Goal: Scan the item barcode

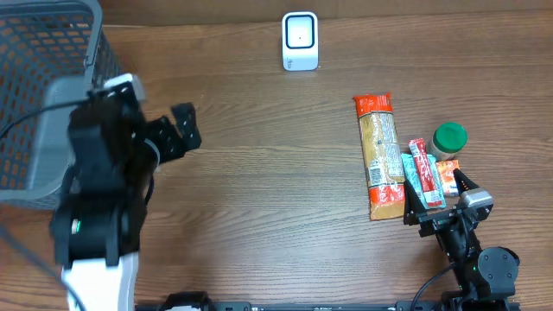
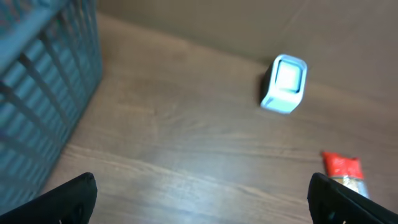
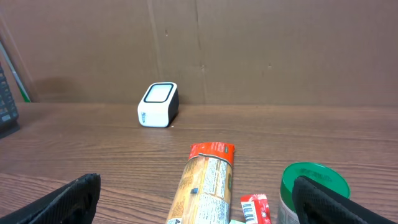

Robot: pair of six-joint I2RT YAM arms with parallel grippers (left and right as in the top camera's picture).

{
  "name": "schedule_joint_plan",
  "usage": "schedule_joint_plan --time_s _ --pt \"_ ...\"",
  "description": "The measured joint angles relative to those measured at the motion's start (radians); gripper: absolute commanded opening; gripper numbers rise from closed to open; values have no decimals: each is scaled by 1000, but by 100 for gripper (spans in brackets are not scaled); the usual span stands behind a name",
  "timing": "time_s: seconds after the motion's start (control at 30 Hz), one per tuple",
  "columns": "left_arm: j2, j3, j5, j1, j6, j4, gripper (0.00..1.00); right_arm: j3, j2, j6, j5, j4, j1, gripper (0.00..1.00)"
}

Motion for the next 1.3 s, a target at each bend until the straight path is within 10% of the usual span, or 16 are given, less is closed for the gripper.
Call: schedule_joint_plan --time_s 0.9,1.3 --pt "-291 -9 0 0 0 -165 100 0 0 0 0 0 0 100" --pt "-612 -336 -8 0 0 -185 100 0 0 0 0 0 0 100"
